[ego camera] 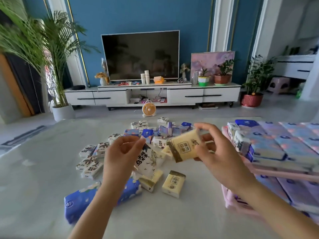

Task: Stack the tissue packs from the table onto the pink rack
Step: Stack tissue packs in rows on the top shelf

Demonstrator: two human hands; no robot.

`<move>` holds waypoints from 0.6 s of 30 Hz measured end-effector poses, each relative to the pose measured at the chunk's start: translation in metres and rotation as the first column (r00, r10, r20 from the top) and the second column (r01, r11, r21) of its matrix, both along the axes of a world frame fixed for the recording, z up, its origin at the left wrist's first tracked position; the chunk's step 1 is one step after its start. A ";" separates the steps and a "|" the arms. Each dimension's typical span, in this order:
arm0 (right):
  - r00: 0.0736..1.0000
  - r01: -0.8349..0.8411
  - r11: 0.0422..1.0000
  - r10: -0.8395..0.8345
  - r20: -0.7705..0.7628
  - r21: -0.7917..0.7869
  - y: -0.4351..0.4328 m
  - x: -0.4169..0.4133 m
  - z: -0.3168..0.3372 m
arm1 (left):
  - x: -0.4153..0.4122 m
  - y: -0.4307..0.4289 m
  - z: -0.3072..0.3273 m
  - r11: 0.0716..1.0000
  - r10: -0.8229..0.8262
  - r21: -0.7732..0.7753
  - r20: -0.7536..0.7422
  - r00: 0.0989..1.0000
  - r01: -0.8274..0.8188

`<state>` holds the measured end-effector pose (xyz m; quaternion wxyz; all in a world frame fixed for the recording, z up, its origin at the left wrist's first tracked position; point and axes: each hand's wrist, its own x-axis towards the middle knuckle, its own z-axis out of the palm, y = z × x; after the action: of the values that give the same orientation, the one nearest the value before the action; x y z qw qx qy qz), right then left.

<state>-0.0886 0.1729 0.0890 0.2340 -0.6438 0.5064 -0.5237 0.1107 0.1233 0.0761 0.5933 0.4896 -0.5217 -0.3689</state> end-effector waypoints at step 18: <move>0.613 0.492 0.870 -0.344 -0.711 0.003 -0.110 -0.003 -0.103 | 0.003 -0.011 -0.072 0.696 -0.072 0.583 -0.525 0.848 0.420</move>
<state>-0.0916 0.0629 -0.0138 -0.0386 -0.6277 0.7420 -0.2320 0.1132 0.1124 0.0042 0.4226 0.4916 -0.2557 -0.7171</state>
